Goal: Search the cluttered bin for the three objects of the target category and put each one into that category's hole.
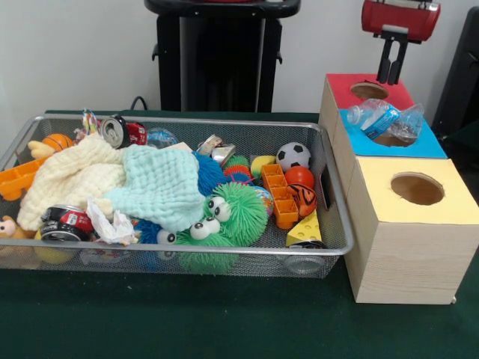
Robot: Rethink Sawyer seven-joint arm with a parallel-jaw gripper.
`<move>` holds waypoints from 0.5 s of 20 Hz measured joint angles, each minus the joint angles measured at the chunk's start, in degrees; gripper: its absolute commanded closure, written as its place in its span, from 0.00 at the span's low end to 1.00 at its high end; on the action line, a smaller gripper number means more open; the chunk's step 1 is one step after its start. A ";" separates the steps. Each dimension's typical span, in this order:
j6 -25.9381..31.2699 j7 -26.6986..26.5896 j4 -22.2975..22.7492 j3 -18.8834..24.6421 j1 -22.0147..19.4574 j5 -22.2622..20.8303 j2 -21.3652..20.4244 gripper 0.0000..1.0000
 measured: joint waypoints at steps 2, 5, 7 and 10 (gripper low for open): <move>0.00 0.00 -0.29 -0.07 0.19 0.00 0.04 1.00; 0.02 0.00 -0.85 -0.26 0.61 0.00 0.06 1.00; 0.48 0.00 -1.87 -0.61 1.00 -0.01 0.30 1.00; 1.39 0.00 -3.02 -1.03 1.09 -0.01 0.69 1.00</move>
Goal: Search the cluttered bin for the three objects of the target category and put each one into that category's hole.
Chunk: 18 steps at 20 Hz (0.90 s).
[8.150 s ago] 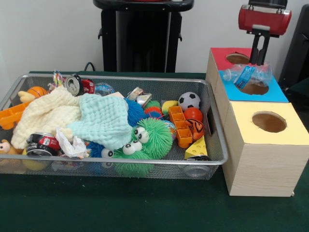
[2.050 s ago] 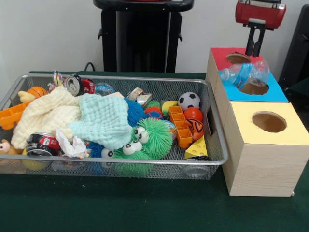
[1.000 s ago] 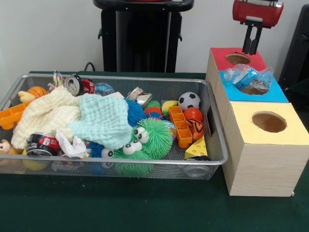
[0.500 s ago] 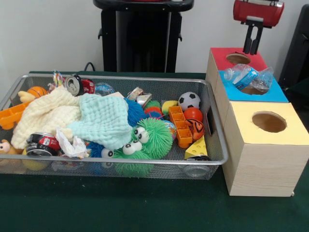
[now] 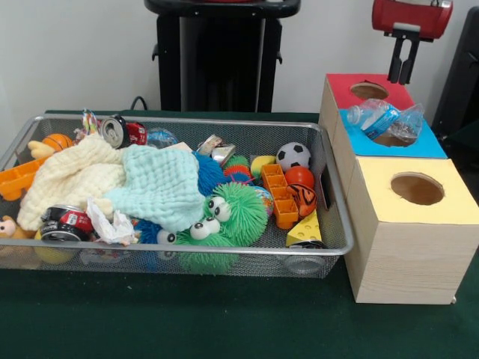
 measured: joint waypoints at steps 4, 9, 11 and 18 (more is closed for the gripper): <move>2.04 0.00 -2.06 -0.59 -0.06 0.00 0.72 1.00; 3.04 0.00 -3.76 -0.65 -0.52 -0.06 0.93 1.00; 3.04 0.00 -4.04 -0.65 -0.71 -0.06 0.96 1.00; 3.05 0.00 -4.25 -0.65 -2.01 -0.12 1.13 1.00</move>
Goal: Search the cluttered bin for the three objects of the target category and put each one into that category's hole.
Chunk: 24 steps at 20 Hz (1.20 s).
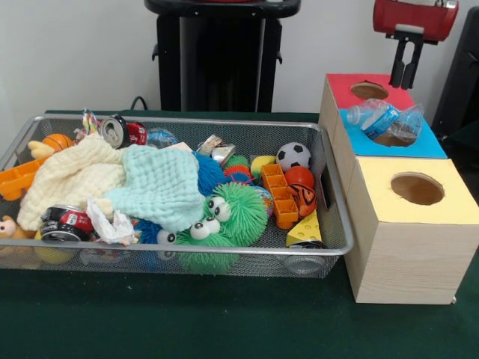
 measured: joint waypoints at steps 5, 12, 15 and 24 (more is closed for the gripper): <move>0.00 0.00 0.00 0.01 -0.91 -0.02 0.29 1.00; -0.01 0.00 0.00 0.03 -2.26 -0.02 0.43 1.00; -0.01 0.00 0.00 0.04 -2.38 -0.02 0.43 1.00; 0.00 0.00 -0.17 0.02 -1.96 -0.02 0.44 1.00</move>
